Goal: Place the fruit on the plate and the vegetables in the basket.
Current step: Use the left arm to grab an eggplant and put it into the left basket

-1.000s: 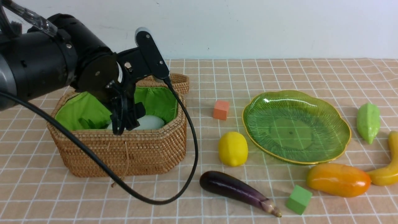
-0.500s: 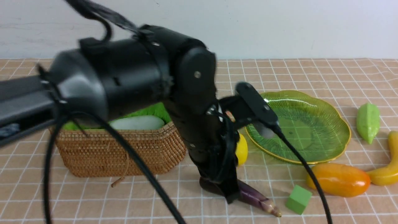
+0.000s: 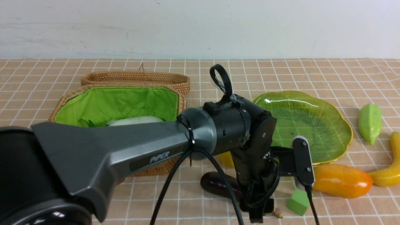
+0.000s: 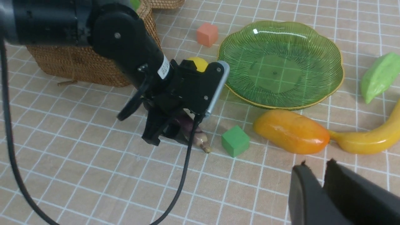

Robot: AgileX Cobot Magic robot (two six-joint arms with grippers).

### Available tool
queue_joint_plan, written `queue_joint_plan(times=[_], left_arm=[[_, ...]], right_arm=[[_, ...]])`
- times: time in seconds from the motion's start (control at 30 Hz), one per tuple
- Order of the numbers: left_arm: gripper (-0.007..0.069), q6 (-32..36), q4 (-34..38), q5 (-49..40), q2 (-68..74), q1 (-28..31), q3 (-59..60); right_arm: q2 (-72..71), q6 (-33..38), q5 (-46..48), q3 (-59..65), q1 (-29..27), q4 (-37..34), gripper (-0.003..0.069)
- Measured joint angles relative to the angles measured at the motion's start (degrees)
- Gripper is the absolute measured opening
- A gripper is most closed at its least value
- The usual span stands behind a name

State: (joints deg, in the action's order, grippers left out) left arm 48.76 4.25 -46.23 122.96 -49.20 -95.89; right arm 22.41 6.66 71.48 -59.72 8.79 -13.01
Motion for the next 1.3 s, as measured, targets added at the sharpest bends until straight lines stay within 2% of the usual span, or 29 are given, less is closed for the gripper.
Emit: queue_joint_plan(times=[0.13, 0.23, 0.33, 0.57, 0.67, 0.83, 0.97, 1.07, 1.2, 1.3], left_arm=[[0.0499, 1.1, 0.1, 0.5, 1.9, 0.0, -0.2], [0.0415, 1.2, 0.5, -0.1, 2.1, 0.0, -0.3], [0.0272, 0.4, 0.6, -0.8, 2.2, -0.1, -0.6], [0.0278, -5.7, -2.4, -7.5, -3.2, -2.8, -2.2], [0.0278, -7.3, -3.7, -6.9, -7.2, -4.3, -4.3], [0.0278, -9.8, -3.9, 5.0, -10.0, -5.2, -9.0], [0.0278, -10.7, -3.9, 18.8, -5.4, -4.3, -10.3], [0.0278, -10.8, -4.3, 23.8, -0.7, -4.0, -11.9], [0.0278, -10.8, -4.3, 20.6, 1.6, -4.0, -13.5], [0.0277, -11.7, -6.0, 11.5, 0.4, -4.0, -15.0]], right_arm=[[0.0, 0.0, 0.0, 0.0, 0.0, 0.0, 0.0107], [0.0, 0.0, 0.0, 0.0, 0.0, -0.3, 0.0107], [0.0, 0.0, 0.0, 0.0, 0.0, -0.3, 0.0109], [0.0, -0.2, -0.3, 0.0, 0.0, 1.0, 0.0112], [0.0, -0.9, -1.5, 0.0, 0.0, 2.1, 0.0115], [0.0, -4.6, -5.2, 0.0, 0.0, 6.9, 0.0116], [0.0, -8.0, -6.1, 0.0, 0.0, 9.3, 0.0118], [0.0, -8.7, -6.0, 0.0, 0.0, 9.3, 0.0119], [0.0, -8.7, -4.6, 0.0, 0.0, 9.3, 0.0119], [0.0, -8.7, -3.6, 0.0, 0.0, 9.2, 0.0120]])
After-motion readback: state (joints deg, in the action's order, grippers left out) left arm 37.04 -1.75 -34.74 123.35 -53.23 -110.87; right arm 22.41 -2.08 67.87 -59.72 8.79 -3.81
